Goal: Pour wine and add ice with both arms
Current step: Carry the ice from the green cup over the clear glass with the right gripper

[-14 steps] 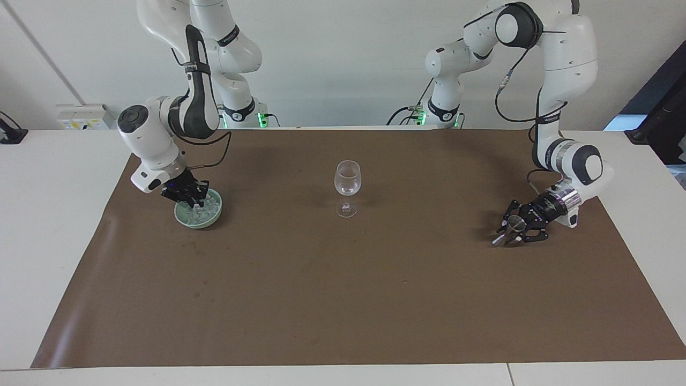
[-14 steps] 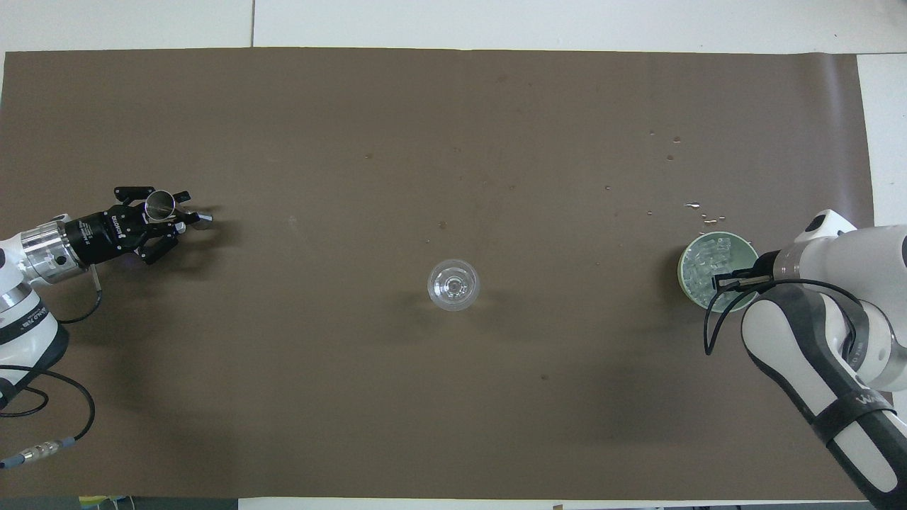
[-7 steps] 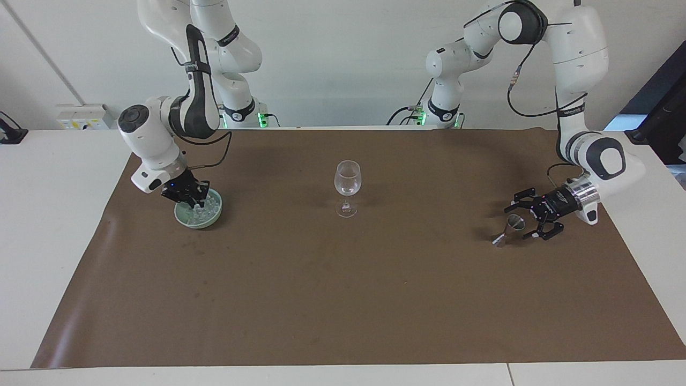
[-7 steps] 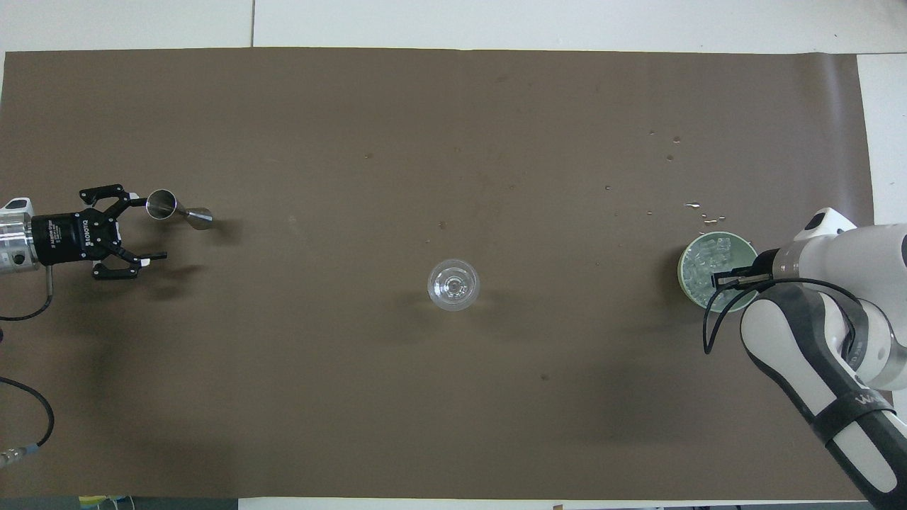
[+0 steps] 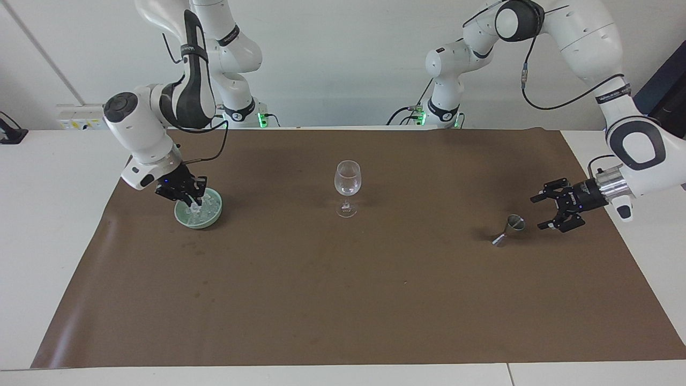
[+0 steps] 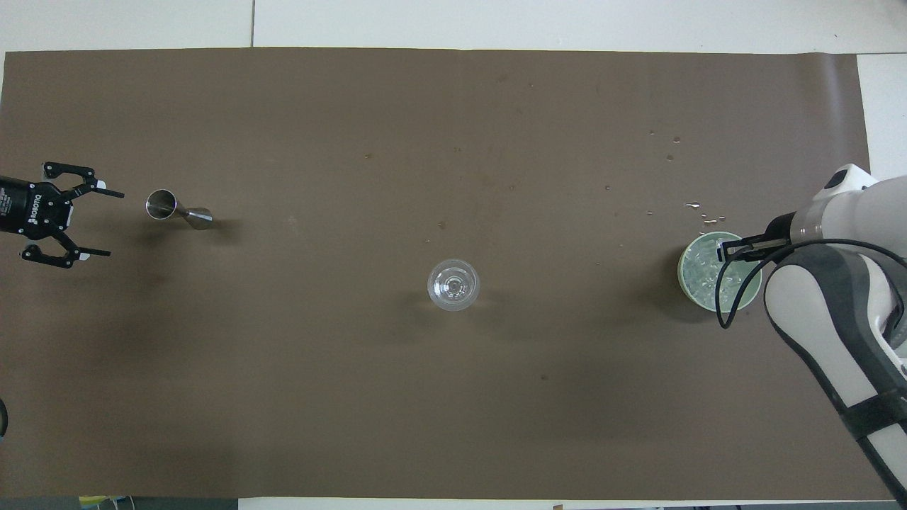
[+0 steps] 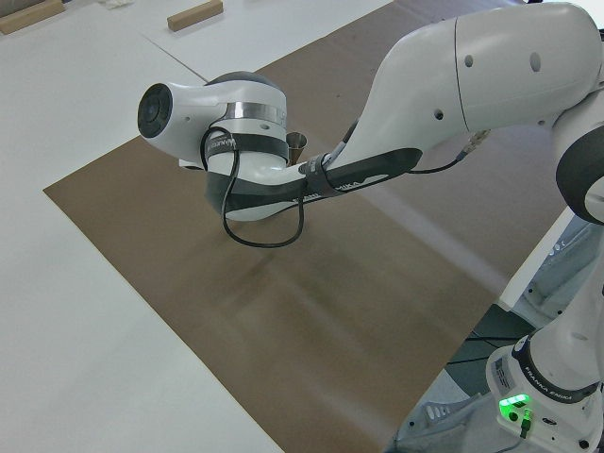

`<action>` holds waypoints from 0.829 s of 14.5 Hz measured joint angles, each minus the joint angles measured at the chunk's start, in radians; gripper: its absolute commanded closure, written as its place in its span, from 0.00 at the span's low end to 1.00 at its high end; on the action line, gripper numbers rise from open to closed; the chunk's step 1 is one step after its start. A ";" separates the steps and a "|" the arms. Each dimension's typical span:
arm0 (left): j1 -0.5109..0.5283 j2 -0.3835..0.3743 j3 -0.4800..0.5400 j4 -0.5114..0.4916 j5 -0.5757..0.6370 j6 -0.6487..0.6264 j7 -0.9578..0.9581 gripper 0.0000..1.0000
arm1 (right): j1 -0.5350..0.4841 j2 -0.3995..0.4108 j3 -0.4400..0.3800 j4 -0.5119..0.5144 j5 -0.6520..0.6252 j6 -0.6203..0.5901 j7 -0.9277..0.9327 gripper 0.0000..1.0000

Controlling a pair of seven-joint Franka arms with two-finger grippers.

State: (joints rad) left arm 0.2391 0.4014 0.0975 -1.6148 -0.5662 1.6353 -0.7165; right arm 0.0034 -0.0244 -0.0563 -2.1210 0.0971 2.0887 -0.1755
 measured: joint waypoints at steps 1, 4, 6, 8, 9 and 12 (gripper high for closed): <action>-0.024 -0.022 -0.001 0.017 0.045 -0.003 0.015 0.00 | 0.041 -0.004 0.001 0.064 0.002 -0.064 0.070 0.92; -0.079 -0.098 -0.004 0.027 0.155 -0.004 0.168 0.00 | 0.220 -0.007 0.009 0.208 0.033 -0.167 0.325 0.91; -0.087 -0.135 -0.005 0.031 0.173 -0.004 0.307 0.00 | 0.353 0.003 0.012 0.276 0.076 -0.171 0.491 0.91; -0.101 -0.177 -0.006 0.039 0.186 -0.004 0.363 0.00 | 0.462 0.028 0.014 0.342 0.110 -0.167 0.621 0.91; -0.114 -0.199 -0.007 0.040 0.217 -0.004 0.374 0.00 | 0.506 0.041 0.014 0.368 0.123 -0.159 0.663 0.91; -0.201 -0.249 -0.012 0.040 0.384 -0.004 0.444 0.00 | 0.614 0.075 0.014 0.389 0.130 -0.095 0.751 0.90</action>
State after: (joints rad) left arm 0.0381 0.1528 0.0852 -1.5743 -0.1823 1.6315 -0.2727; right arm 0.6175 0.0506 -0.0420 -1.7322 0.2266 1.9942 0.5754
